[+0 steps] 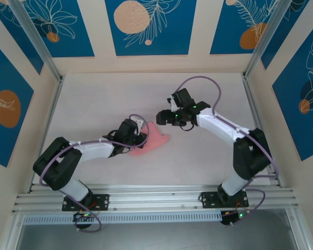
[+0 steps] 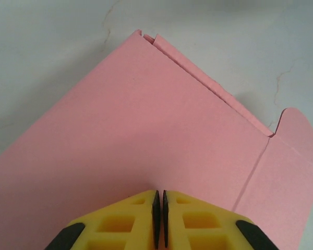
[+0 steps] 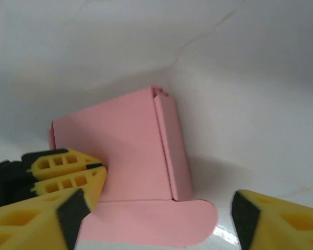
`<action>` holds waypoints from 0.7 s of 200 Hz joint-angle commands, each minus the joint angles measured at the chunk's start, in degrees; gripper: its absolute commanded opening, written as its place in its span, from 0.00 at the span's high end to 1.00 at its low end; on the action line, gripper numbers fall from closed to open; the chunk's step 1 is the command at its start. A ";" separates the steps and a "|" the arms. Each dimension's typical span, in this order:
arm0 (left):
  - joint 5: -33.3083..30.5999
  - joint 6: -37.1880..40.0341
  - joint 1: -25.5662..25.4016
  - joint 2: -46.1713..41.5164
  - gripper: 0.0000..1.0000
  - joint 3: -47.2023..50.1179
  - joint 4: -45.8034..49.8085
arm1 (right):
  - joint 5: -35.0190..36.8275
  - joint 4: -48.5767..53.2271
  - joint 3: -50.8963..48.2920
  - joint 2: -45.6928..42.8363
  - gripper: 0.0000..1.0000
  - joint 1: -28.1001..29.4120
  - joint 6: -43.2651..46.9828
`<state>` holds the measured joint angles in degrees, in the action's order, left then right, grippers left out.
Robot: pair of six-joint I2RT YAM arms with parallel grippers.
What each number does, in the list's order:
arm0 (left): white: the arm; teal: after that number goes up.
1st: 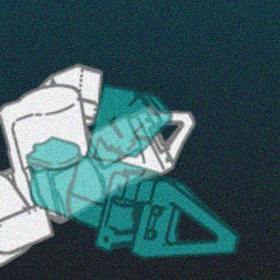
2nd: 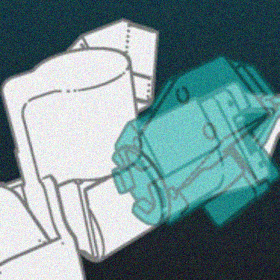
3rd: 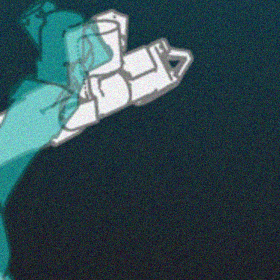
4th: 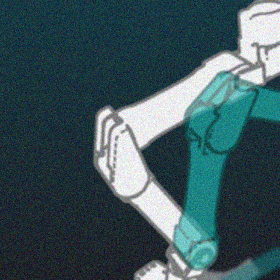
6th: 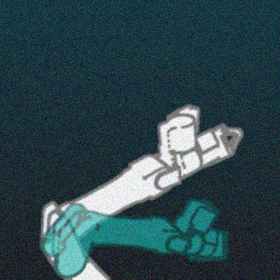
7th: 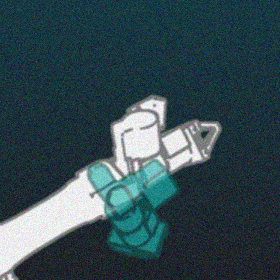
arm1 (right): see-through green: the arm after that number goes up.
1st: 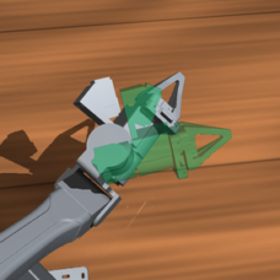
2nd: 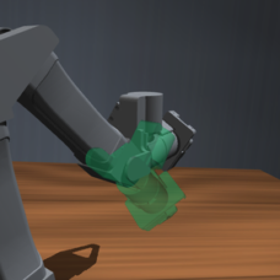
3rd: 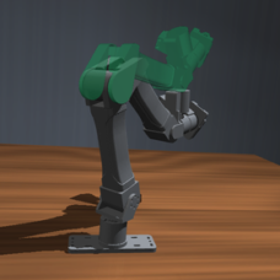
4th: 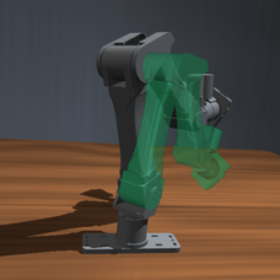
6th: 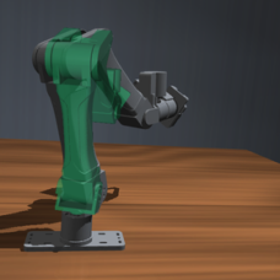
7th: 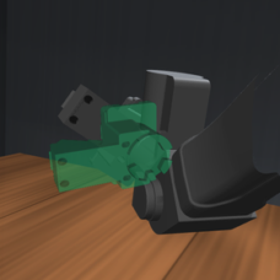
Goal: Fold the paper box
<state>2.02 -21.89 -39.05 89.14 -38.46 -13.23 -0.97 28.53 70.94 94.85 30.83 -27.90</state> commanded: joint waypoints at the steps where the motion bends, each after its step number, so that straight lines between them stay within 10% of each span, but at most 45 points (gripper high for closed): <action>1: -1.77 0.71 -0.49 1.98 0.87 2.85 1.34 | -6.72 1.28 2.50 4.54 0.31 -0.41 3.61; 140: -8.01 -4.02 1.85 -15.46 0.60 -2.60 21.63 | -9.84 -3.92 0.25 13.00 0.30 -0.05 4.07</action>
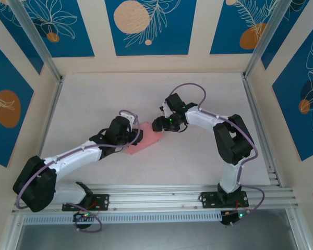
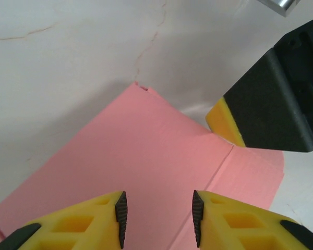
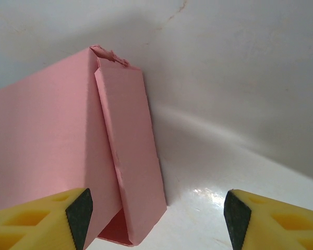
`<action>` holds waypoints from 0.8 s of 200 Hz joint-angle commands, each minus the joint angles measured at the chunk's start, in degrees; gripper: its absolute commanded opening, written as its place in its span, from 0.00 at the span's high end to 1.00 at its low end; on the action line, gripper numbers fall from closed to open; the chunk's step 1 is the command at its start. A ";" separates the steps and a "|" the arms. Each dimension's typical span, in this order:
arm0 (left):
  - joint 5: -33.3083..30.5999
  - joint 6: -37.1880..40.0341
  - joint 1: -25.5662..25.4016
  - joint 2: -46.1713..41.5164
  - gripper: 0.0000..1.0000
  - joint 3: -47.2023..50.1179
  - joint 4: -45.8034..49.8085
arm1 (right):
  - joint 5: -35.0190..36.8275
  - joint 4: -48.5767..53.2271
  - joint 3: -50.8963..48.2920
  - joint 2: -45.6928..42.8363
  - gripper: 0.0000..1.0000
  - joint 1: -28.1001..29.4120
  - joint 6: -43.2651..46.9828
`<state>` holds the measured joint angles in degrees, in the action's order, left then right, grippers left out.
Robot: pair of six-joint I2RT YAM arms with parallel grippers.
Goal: Fold the paper box
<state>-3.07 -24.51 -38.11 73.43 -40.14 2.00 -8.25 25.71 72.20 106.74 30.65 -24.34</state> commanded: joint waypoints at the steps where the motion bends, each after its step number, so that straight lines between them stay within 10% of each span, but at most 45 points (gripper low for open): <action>1: -3.17 -1.49 0.92 0.33 0.60 -0.95 6.68 | -2.56 -1.15 -1.01 1.15 0.30 0.20 0.47; 54: -12.43 -8.67 1.29 2.11 0.45 -1.67 18.88 | -2.82 -1.98 -0.86 3.05 0.31 1.25 -0.10; 160: -7.54 -12.71 4.97 5.55 0.44 3.95 14.45 | -2.94 -3.17 -2.09 4.08 0.32 2.26 -2.24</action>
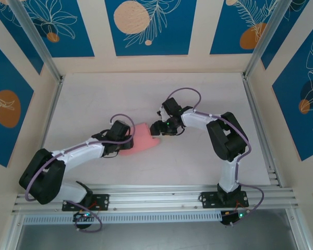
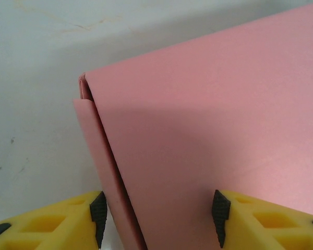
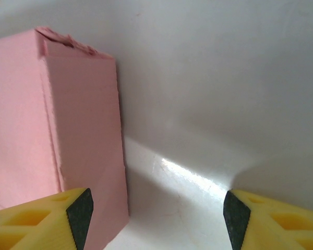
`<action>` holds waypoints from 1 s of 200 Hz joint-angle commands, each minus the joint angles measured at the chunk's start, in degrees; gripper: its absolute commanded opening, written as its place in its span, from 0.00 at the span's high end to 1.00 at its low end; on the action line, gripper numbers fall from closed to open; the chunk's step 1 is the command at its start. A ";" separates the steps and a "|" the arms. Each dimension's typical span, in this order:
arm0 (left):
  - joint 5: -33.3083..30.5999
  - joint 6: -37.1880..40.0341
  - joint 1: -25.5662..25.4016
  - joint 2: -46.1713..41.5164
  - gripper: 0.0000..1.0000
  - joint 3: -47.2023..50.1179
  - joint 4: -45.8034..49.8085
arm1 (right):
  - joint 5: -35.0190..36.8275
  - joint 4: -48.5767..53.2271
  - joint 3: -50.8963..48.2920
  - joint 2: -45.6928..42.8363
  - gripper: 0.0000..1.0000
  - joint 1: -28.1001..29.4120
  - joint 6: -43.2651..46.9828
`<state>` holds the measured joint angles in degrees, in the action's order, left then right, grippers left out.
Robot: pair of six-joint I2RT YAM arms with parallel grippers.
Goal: Fold the paper box
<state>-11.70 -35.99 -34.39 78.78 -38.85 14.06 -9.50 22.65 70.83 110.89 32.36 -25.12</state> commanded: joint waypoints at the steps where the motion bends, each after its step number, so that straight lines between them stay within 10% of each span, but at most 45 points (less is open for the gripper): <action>1: 1.04 -1.21 1.21 0.17 0.44 2.65 2.42 | -1.64 -0.09 -0.66 -0.07 0.32 0.54 -1.52; 156: 4.13 -2.14 2.00 0.20 0.48 4.75 -1.50 | -6.44 -4.03 1.32 4.04 0.22 4.21 -5.97; 200: 2.82 -2.51 2.38 -4.43 0.30 3.30 2.61 | -4.67 -4.20 -1.33 4.41 0.28 4.39 -6.96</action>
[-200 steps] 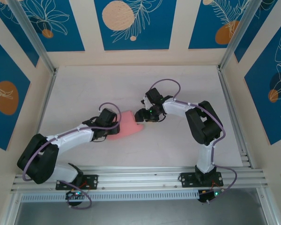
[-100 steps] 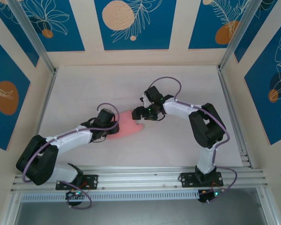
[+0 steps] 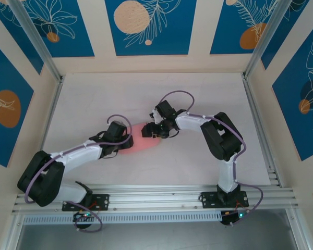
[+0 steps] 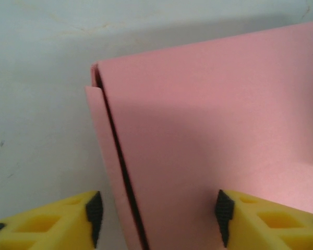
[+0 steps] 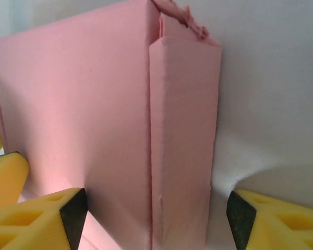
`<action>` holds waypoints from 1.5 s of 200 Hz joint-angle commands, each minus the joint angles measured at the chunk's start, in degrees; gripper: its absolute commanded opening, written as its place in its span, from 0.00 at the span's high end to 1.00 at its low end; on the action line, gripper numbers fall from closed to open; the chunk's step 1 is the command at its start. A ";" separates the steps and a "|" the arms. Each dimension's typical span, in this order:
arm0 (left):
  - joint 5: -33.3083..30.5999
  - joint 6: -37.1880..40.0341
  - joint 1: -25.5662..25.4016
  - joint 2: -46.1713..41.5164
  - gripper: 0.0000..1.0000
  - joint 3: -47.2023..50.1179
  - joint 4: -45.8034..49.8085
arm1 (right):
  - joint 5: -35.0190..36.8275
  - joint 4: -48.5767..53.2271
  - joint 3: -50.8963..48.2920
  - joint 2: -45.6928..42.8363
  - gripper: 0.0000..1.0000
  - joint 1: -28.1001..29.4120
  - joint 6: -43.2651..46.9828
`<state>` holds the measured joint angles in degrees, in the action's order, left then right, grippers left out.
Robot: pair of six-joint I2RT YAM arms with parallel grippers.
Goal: Fold the paper box
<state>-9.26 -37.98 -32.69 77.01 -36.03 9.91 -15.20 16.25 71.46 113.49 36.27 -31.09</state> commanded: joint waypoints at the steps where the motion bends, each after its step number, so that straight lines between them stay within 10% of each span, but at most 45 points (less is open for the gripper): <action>1: 0.33 -0.52 0.73 -2.88 0.29 0.46 6.90 | 1.09 2.20 -1.95 1.82 0.28 0.47 -0.99; 101: 7.00 -0.84 9.22 -11.76 0.12 3.43 8.33 | 2.13 1.06 -1.18 1.91 0.29 1.66 -1.38; 300: 35.71 -2.29 24.61 15.52 0.74 4.16 -9.10 | -13.97 -21.57 -7.89 4.31 0.29 -2.36 -11.64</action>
<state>25.10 -41.04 -9.69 86.67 -34.72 -5.93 -25.43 2.15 65.69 113.80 33.26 -40.42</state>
